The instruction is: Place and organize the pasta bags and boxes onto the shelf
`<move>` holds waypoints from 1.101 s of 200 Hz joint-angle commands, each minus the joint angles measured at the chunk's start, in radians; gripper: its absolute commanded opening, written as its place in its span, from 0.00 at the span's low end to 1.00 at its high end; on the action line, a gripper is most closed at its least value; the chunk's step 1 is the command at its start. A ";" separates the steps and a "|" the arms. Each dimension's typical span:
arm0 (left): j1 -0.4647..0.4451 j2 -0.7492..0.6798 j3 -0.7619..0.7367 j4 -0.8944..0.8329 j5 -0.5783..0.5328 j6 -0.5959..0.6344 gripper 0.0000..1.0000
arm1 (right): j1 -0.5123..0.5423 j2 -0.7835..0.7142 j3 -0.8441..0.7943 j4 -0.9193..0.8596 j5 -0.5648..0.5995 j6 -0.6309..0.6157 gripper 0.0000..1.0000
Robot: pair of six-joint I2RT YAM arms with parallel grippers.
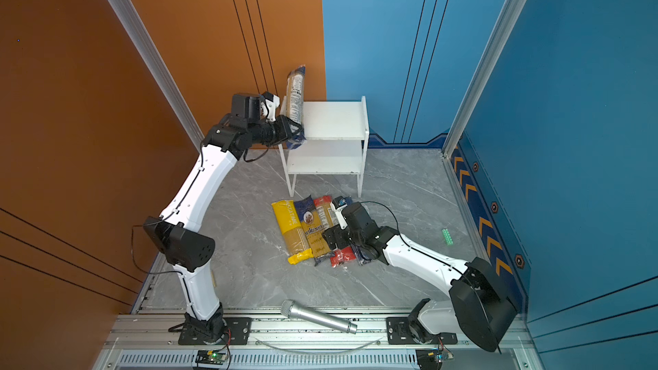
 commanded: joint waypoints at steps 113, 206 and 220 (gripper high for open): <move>0.014 -0.004 0.039 0.144 0.020 0.006 0.16 | -0.007 0.011 -0.012 -0.002 0.008 0.011 0.93; 0.013 -0.011 0.020 0.143 0.019 0.012 0.23 | -0.007 0.007 -0.013 -0.001 0.007 0.012 0.93; 0.013 -0.013 0.020 0.143 0.020 0.011 0.26 | -0.007 0.007 -0.014 -0.001 0.008 0.011 0.93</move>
